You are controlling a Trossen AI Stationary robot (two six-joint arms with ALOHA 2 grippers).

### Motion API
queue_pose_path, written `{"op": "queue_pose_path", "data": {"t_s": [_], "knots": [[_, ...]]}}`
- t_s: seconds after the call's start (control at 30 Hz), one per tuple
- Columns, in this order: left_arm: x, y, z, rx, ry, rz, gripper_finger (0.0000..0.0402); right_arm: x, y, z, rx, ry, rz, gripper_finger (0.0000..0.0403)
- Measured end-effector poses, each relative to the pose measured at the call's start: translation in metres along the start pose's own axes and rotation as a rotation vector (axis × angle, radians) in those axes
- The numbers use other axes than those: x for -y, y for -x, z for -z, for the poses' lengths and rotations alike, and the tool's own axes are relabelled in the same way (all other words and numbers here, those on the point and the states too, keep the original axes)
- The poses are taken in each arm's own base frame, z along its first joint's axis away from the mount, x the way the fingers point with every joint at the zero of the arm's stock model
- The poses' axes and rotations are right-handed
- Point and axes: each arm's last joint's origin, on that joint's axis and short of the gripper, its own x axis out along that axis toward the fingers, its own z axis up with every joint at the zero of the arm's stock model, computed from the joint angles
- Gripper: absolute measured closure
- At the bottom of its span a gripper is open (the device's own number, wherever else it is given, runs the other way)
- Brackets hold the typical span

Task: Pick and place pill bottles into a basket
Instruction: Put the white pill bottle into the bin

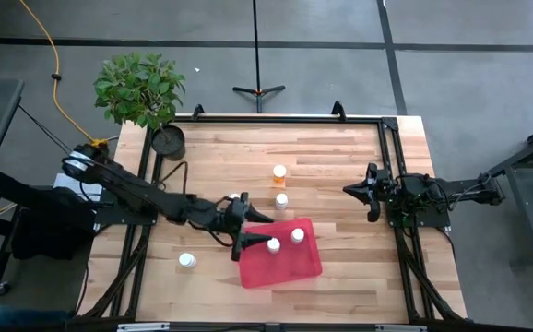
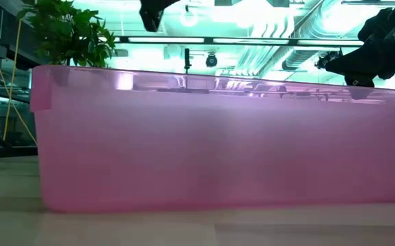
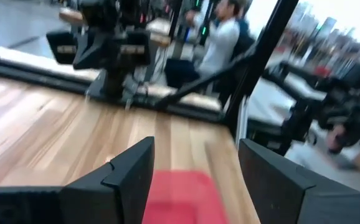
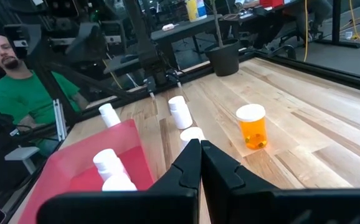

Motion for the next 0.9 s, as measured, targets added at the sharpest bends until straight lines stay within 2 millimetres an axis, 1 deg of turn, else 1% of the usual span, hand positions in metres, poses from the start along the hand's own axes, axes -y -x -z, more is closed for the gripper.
{"op": "queue_pose_path", "data": {"t_s": [0.27, 0.5, 0.7, 0.9], "knots": [[0.007, 0.012, -0.028, -0.332, -0.056, -0.061, 0.0137, 0.000, 0.000, 0.000, -0.002, 0.001, -0.001, 0.0403], [0.013, 0.029, -0.048, -0.643, 0.017, -0.077, 0.0137, 0.000, 0.000, 0.000, -0.002, 0.005, -0.002, 0.0403], [0.014, 0.044, -0.052, -0.844, 0.131, -0.100, 0.0137, 0.000, 0.000, 0.000, -0.001, 0.010, -0.002, 0.0403], [0.015, 0.057, -0.042, -1.032, 0.255, -0.127, 0.0137, 0.000, 0.000, 0.000, -0.001, 0.026, -0.002, 0.0403]]}}
